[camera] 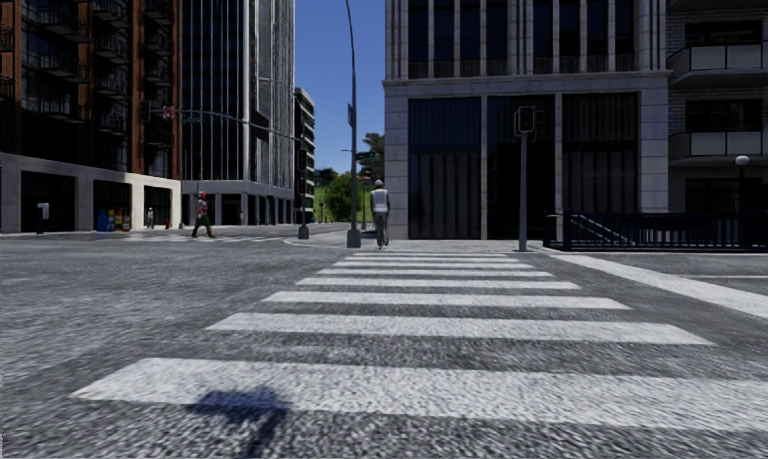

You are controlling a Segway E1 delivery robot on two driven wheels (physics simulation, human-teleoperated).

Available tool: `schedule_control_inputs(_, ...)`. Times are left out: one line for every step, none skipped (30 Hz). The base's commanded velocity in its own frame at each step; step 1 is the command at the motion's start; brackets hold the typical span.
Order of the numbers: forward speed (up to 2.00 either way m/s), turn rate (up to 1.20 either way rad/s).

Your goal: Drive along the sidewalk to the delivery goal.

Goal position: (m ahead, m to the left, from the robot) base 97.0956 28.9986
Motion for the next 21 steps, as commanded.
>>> schedule_control_inputs(1.74, -0.26)
schedule_control_inputs(1.74, -0.26)
schedule_control_inputs(1.74, -0.26)
schedule_control_inputs(1.74, -0.26)
schedule_control_inputs(1.74, -0.26)
schedule_control_inputs(1.74, -0.26)
schedule_control_inputs(1.74, -0.26)
schedule_control_inputs(1.74, -0.26)
schedule_control_inputs(1.74, -0.26)
schedule_control_inputs(1.74, -0.26)
schedule_control_inputs(1.74, -0.26)
schedule_control_inputs(1.74, -0.26)
schedule_control_inputs(1.74, -0.26)
schedule_control_inputs(1.74, -0.26)
schedule_control_inputs(1.74, -0.26)
schedule_control_inputs(1.74, -0.26)
schedule_control_inputs(1.74, -0.26)
schedule_control_inputs(1.74, -0.26)
schedule_control_inputs(1.74, -0.26)
schedule_control_inputs(1.74, -0.26)
schedule_control_inputs(1.74, -0.23)
